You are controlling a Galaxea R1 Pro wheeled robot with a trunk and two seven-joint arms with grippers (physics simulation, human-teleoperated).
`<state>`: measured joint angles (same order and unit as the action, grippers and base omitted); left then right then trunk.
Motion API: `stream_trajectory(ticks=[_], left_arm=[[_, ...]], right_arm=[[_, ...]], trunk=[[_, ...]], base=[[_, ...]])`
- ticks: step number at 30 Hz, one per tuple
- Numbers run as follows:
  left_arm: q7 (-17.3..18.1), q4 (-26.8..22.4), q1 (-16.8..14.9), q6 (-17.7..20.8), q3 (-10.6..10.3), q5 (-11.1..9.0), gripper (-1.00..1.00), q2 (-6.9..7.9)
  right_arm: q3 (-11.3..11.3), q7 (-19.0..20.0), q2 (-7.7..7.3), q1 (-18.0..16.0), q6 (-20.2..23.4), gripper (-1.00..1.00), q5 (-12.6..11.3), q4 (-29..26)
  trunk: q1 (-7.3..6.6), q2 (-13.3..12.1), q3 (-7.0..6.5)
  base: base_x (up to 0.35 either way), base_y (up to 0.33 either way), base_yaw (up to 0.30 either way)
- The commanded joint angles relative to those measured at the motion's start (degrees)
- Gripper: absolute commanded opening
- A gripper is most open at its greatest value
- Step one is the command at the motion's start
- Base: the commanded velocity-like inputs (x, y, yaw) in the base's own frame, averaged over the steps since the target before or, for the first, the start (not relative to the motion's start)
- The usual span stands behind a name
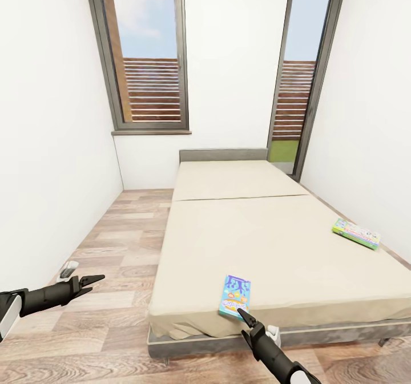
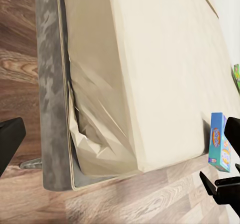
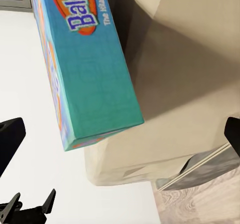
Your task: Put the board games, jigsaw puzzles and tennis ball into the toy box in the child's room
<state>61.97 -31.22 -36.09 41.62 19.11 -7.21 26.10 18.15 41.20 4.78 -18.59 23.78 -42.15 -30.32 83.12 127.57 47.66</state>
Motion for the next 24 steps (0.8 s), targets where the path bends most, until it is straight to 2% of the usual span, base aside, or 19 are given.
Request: stream_trajectory(ticks=[1, 24], left_arm=[[0.1, 0.0, 0.0, 0.4, 0.1, -0.2, 1.00, 0.00], [0.1, 0.0, 0.0, 0.4, 0.1, -0.2, 1.00, 0.00]], right_arm=[[0.3, 0.1, 0.06, 0.0, 0.5, 1.00, -0.2, 0.0], [0.2, 1.4, -0.41, 0.0, 0.2, 1.00, -0.1, -0.4]], trunk=[[-0.01, 0.0, 0.06], [-0.01, 0.0, 0.06]], base=[[0.000, 0.000, 0.000], [0.000, 0.000, 0.000]])
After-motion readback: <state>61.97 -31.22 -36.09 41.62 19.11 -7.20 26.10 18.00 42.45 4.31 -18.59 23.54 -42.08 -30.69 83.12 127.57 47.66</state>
